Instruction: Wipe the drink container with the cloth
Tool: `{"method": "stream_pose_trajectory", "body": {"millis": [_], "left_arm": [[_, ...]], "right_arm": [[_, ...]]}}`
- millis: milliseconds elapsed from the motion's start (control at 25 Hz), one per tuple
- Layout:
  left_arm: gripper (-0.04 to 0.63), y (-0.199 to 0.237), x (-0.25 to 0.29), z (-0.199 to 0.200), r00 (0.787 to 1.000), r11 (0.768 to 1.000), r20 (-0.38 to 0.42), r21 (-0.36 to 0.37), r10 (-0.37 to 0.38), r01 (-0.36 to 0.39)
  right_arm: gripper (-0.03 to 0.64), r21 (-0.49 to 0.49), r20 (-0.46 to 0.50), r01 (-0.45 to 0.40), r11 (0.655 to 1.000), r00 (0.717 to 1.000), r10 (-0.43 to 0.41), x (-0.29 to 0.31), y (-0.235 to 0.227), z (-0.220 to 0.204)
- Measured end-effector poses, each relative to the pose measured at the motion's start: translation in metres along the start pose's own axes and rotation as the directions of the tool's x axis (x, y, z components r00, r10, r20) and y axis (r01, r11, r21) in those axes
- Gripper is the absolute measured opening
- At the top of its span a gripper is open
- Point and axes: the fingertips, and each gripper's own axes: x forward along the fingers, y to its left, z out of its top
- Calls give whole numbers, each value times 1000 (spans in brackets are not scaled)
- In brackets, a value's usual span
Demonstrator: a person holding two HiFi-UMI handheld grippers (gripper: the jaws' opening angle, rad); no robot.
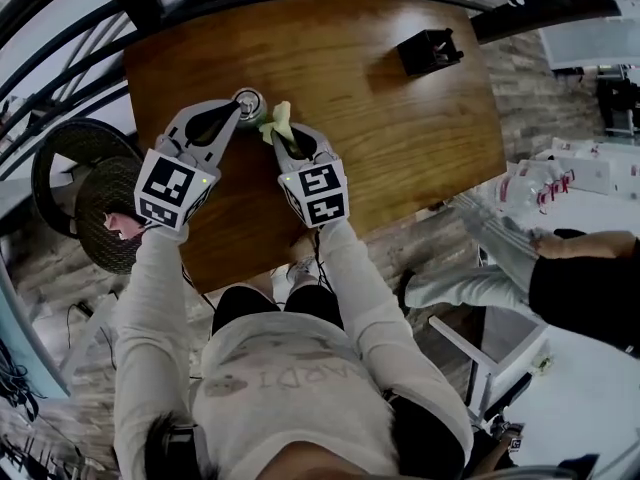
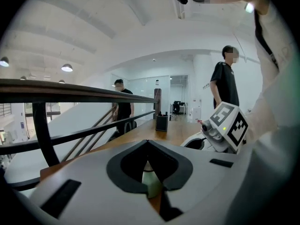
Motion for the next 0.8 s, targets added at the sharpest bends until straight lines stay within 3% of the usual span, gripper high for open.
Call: {"method": "stream_pose_trajectory", "body": {"millis": [480,800], "left_arm": [[5,-29,-55,13,986,986,61,-71,155,-150],[5,-59,-107,25,954,955,98,-124,282,-269]], "right_arm": [[60,59,178,-31,998,984,20,-78,-1,36],[60,46,242,-66,997,969,53,-130,5,54]]}}
